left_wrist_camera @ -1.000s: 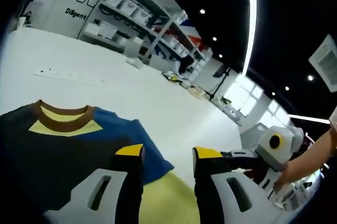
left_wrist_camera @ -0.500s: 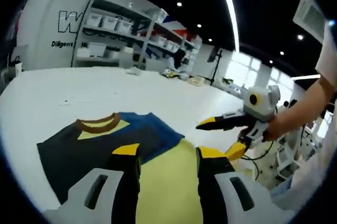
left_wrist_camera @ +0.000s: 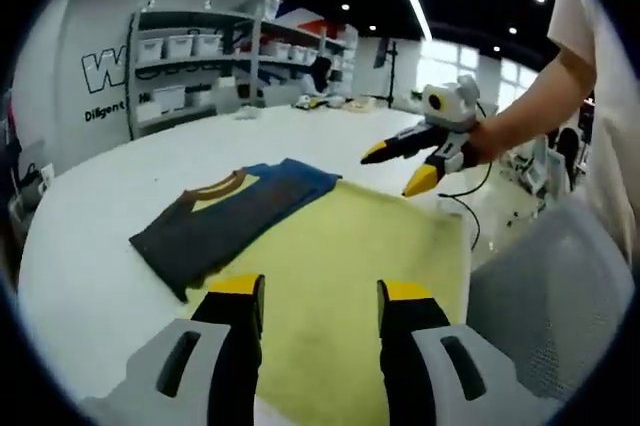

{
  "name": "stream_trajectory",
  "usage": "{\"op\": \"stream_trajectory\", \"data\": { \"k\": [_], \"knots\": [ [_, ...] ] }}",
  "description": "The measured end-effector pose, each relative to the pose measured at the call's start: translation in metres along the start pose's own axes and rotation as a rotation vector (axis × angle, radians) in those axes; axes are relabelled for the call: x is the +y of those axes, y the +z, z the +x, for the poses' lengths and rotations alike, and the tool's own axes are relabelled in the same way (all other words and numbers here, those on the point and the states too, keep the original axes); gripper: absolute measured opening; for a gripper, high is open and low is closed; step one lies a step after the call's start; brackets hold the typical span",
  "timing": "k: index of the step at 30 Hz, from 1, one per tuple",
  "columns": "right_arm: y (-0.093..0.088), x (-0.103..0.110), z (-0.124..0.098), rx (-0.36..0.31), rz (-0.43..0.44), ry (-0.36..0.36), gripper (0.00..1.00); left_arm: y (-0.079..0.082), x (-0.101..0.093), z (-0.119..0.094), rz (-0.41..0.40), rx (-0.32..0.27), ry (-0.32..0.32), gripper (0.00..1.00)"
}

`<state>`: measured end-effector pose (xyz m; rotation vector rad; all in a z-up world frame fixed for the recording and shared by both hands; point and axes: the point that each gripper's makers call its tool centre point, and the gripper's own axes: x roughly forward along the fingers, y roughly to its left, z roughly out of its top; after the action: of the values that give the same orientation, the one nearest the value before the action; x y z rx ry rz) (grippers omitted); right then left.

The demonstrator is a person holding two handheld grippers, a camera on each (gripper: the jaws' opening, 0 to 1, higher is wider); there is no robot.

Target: Fold the garment on the visible template until the final outline fits inside the template.

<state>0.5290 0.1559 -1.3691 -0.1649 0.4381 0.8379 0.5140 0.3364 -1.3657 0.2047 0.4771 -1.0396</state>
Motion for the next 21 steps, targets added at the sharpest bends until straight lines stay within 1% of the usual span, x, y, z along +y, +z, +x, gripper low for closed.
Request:
{"op": "stream_trajectory", "data": {
  "k": [2,4,7,9,11,13,15,17,19,20,21],
  "knots": [
    [-0.004,0.004,-0.001,0.013,-0.014,0.006,0.60,-0.005,0.000,-0.005,0.024,0.020,0.002,0.42],
    [-0.007,0.007,-0.003,0.024,-0.026,0.013,0.59,-0.014,-0.002,-0.010,0.076,0.049,0.001,0.42],
    [-0.011,0.010,-0.008,0.025,-0.031,0.025,0.58,-0.024,-0.009,-0.014,0.074,0.066,-0.015,0.43],
    [-0.017,0.014,-0.011,0.037,-0.037,0.035,0.58,-0.032,-0.013,-0.016,0.118,0.102,-0.032,0.43],
    [-0.024,0.019,-0.016,0.049,-0.052,0.054,0.56,-0.042,-0.023,-0.018,0.184,0.149,-0.066,0.43],
    [-0.031,0.024,-0.020,0.066,-0.063,0.072,0.55,-0.050,-0.031,-0.019,0.192,0.171,-0.097,0.43],
    [-0.036,0.029,-0.026,0.066,-0.058,0.088,0.55,-0.053,-0.036,-0.021,0.192,0.171,-0.102,0.44],
    [-0.042,0.034,-0.031,0.081,-0.069,0.108,0.53,-0.062,-0.041,-0.025,0.197,0.192,-0.123,0.44],
    [-0.050,0.039,-0.036,0.099,-0.085,0.126,0.53,-0.073,-0.043,-0.029,0.235,0.230,-0.139,0.43],
    [-0.052,0.041,-0.037,0.100,-0.085,0.133,0.52,-0.082,-0.046,-0.034,0.245,0.254,-0.146,0.43],
    [-0.055,0.042,-0.039,0.105,-0.088,0.138,0.51,-0.084,-0.046,-0.035,0.247,0.254,-0.145,0.42]
  ]
}}
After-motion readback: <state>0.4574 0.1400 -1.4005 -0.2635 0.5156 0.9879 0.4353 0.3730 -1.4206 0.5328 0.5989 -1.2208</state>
